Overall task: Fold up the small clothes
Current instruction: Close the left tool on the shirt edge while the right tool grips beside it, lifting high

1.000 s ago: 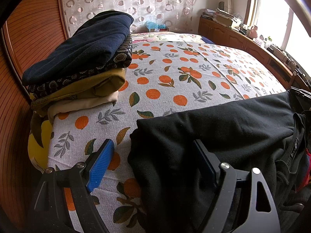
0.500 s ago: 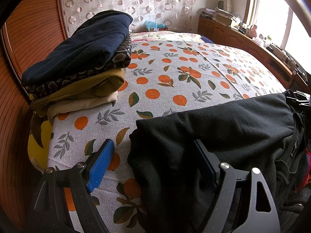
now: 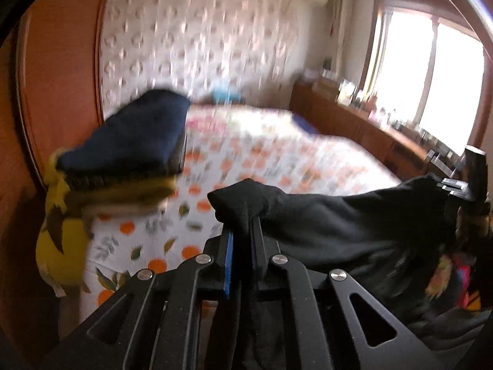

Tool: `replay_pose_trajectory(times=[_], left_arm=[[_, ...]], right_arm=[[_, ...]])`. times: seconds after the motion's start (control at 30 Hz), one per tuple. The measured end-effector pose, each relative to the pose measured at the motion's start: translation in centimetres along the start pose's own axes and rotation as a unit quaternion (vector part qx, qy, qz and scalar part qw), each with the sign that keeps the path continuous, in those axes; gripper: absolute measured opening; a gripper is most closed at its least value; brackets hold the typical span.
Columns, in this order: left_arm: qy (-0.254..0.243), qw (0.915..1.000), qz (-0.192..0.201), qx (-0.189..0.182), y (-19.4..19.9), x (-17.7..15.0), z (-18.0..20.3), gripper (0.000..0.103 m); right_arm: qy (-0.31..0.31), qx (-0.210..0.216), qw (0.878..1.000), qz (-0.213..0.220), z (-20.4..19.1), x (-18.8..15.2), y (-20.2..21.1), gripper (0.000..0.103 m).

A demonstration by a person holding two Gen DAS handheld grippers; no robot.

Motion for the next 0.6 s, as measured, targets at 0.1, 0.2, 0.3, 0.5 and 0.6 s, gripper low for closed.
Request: replay_pose_trajectory(times=[0.1, 0.2, 0.3, 0.5, 0.6], left_arm=[[-0.014, 0.9989, 0.041, -0.017, 3.5, 2.4, 2.1, 0.009], [-0.038, 0.9952, 0.085, -0.031, 7.1, 5.4, 4.4, 0.009], [-0.055, 0.9881, 0.135, -0.051, 10.7, 8.5, 6.2, 0.009], [-0.105, 0.97, 0.212, -0.055, 16.4, 14.9, 9.2, 0.009], [-0.123, 0.9603, 0.245, -0.054, 18.9, 17.3, 10.1, 0.009]], right_arm=[[-0.005, 0.004, 0.999, 0.047, 0.1, 2.0, 5.0, 0.014], [0.002, 0.011, 0.995, 0.1, 0.4, 4.1, 10.5, 0.014], [0.015, 0.009, 0.989, 0.145, 0.7, 6.6, 15.7, 0.014], [0.043, -0.009, 0.974, 0.222, 1.2, 11.6, 24.6, 0.014], [0.05, -0.02, 0.967, 0.25, 1.4, 13.4, 28.1, 0.014]])
Point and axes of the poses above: each gripper's, at about its wrist camera, not at the fingertips, and y roughly against the way its jaws point, z to its right, x to its top, the point moved 5 cm from there along -y, roughly the way its jaws point, and after that the axes turned 9 degrees about -x, right-handed, at the moved point
